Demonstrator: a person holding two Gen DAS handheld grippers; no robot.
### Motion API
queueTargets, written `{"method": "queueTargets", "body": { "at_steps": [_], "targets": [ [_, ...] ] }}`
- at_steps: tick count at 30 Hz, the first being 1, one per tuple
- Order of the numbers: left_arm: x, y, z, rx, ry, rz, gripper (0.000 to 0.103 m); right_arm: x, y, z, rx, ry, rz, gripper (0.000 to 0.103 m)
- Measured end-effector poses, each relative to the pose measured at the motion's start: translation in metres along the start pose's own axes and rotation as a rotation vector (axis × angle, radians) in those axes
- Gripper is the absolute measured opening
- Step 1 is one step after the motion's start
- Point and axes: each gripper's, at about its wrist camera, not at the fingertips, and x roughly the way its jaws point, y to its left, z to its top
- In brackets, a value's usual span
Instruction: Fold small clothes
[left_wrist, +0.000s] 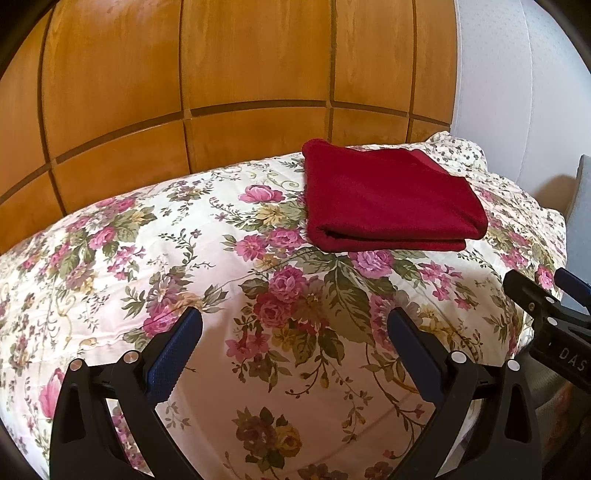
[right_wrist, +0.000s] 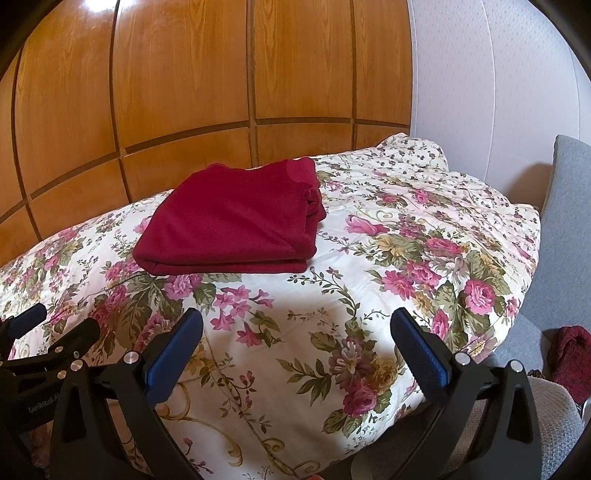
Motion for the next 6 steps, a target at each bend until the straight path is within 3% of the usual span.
{"method": "queueTargets", "body": {
  "at_steps": [6],
  "targets": [
    [0.006, 0.0034, 0.0023, -0.018, 0.035, -0.006, 0.099, 0.0038, -0.0047, -0.0012, 0.006, 0.018, -0.013, 0.101]
  ]
}}
